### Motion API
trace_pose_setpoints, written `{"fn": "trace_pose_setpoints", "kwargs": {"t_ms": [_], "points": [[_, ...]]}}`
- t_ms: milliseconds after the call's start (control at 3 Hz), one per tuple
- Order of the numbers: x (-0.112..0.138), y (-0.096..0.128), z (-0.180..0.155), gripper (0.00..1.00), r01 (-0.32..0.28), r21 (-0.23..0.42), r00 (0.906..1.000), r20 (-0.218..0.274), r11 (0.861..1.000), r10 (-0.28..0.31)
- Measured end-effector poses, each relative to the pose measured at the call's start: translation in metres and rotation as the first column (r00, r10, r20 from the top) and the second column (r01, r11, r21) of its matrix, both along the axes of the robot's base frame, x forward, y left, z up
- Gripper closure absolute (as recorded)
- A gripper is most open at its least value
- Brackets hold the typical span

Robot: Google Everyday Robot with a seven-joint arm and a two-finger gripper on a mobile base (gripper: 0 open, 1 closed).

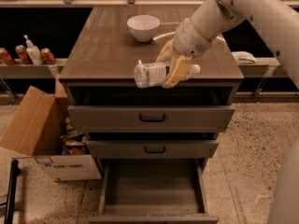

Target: Place blue plastic bottle into bottom drawer

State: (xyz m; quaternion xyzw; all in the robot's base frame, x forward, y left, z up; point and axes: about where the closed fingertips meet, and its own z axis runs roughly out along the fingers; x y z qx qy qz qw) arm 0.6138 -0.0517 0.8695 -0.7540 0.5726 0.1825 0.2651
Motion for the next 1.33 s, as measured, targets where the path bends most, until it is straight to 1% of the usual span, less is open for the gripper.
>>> {"fn": "trace_pose_setpoints", "kwargs": {"t_ms": [333,667,1000,1333], "points": [[-0.021,-0.004,-0.015,1.00,0.052,-0.028,0.9982,-0.026,0.998,-0.053],[-0.055,0.007,-0.048,1.00,0.082,-0.099,0.9931,-0.076,0.992,-0.089],[-0.095,0.021,-0.115,1.00,0.101,-0.216,0.9784,-0.155,0.971,-0.136],[-0.124,0.028,-0.200,1.00,0.082,-0.266,0.9599,-0.238,0.960,-0.148]]}}
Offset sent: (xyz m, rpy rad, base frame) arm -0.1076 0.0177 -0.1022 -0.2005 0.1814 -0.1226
